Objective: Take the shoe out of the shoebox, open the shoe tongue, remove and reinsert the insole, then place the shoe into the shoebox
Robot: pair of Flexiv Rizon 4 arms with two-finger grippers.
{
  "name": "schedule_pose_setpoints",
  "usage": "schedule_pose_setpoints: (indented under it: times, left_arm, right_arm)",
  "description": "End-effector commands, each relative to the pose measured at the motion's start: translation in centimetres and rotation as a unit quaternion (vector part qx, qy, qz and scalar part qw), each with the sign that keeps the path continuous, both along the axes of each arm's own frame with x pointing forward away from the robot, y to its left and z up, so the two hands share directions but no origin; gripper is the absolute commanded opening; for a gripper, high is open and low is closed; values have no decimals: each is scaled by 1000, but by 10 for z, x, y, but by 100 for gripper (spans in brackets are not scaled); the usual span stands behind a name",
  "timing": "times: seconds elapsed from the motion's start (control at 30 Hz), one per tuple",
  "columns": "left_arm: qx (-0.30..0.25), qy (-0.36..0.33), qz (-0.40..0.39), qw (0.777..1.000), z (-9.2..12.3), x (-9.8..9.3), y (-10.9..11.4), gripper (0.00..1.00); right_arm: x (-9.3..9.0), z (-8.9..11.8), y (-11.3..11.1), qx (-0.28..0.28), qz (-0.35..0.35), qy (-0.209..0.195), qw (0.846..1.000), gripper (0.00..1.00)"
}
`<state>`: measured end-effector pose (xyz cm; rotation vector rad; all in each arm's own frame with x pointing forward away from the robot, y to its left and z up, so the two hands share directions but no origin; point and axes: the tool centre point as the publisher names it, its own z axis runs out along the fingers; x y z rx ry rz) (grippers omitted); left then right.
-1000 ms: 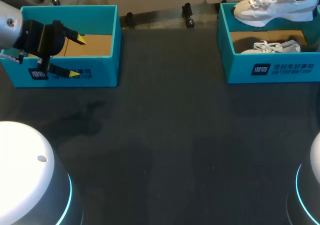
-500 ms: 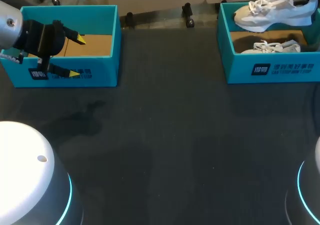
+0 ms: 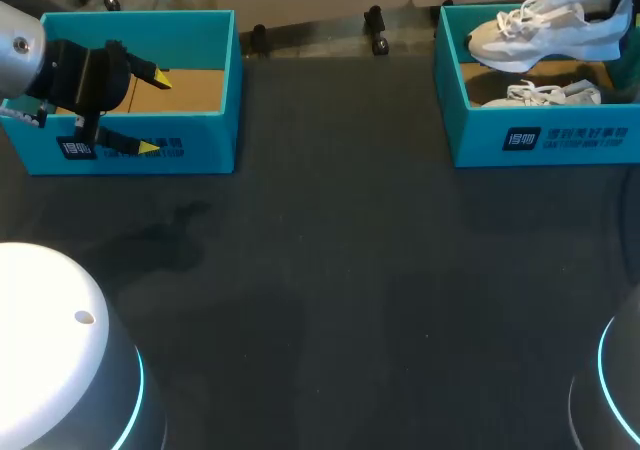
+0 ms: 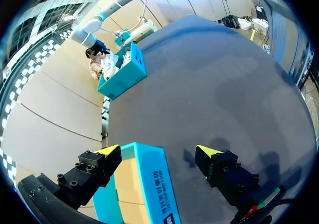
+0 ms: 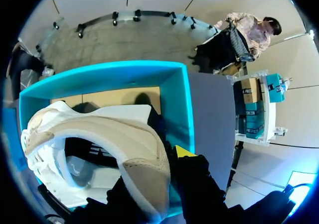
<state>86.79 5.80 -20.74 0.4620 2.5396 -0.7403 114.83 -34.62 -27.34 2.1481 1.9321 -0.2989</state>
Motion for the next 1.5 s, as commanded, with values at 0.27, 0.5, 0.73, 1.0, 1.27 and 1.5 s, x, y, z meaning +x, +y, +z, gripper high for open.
schedule_pose_setpoints:
  times: [0.27,0.5,0.73,1.0,1.27,1.5]
  left_arm:
    - [1,0,1,1000,0,-1,0,100]
    - [1,0,1,1000,0,-1,0,100]
    - [1,0,1,1000,0,-1,0,100]
    - [1,0,1,1000,0,-1,0,100]
    - [1,0,1,1000,0,-1,0,100]
    - [1,0,1,1000,0,-1,0,100]
  right_arm:
    - [15,-21,-11,-5,-5,3,1000,0]
    - [19,-32,-12,-5,-4,5,1000,0]
    - [23,-46,-19,-7,-9,4,1000,0]
    - [26,-57,-20,-9,-6,-1,1000,0]
    - [25,-73,-24,-11,-5,1,1000,0]
    - [24,-83,-23,-12,-6,5,1000,0]
